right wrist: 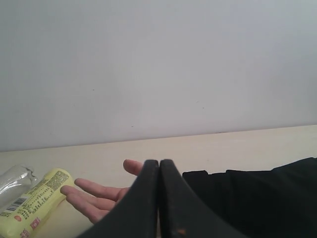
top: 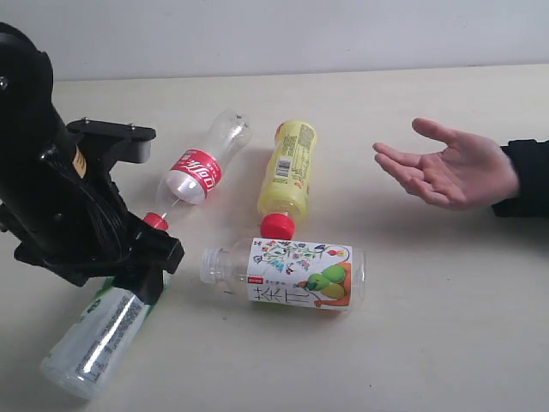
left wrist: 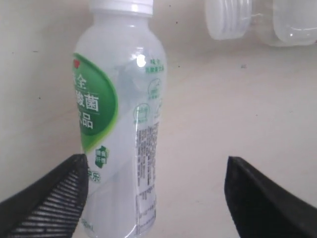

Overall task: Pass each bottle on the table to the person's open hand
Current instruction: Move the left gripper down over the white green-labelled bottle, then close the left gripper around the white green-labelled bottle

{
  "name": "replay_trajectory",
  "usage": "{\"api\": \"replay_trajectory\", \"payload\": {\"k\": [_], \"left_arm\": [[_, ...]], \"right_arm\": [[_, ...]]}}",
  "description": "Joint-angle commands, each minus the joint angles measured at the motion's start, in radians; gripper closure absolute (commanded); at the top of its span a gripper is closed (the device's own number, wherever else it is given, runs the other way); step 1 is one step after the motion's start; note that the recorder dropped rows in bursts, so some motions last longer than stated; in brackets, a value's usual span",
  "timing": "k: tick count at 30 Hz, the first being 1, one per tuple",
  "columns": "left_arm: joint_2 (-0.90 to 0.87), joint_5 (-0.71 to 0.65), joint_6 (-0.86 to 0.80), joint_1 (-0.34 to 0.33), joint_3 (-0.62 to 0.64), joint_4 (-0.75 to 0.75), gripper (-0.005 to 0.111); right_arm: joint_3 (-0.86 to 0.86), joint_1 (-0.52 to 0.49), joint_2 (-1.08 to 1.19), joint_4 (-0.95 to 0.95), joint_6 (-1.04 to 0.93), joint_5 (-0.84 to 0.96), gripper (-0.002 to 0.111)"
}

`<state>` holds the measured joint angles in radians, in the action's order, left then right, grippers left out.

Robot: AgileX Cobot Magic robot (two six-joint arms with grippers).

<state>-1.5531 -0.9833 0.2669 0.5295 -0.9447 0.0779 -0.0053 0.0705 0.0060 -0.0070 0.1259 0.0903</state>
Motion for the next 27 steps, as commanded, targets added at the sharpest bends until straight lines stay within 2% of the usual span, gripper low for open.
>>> {"api": "replay_trajectory", "payload": {"k": [1, 12, 17, 27], "left_arm": [[0.033, 0.076, 0.018, 0.006, 0.049, -0.023, 0.034], [0.027, -0.058, 0.026, 0.006, 0.051, -0.016, 0.034], [0.022, -0.054, 0.026, 0.006, 0.051, -0.016, 0.034], [0.022, 0.039, 0.022, 0.006, 0.051, -0.016, 0.034]], "right_arm": [[0.005, -0.005, -0.006, 0.000, 0.000, -0.003, 0.108], [0.005, -0.005, -0.006, 0.000, 0.000, -0.003, 0.108], [0.005, -0.005, -0.006, 0.000, 0.000, -0.003, 0.108], [0.005, -0.005, -0.006, 0.000, 0.000, -0.003, 0.108]]}}
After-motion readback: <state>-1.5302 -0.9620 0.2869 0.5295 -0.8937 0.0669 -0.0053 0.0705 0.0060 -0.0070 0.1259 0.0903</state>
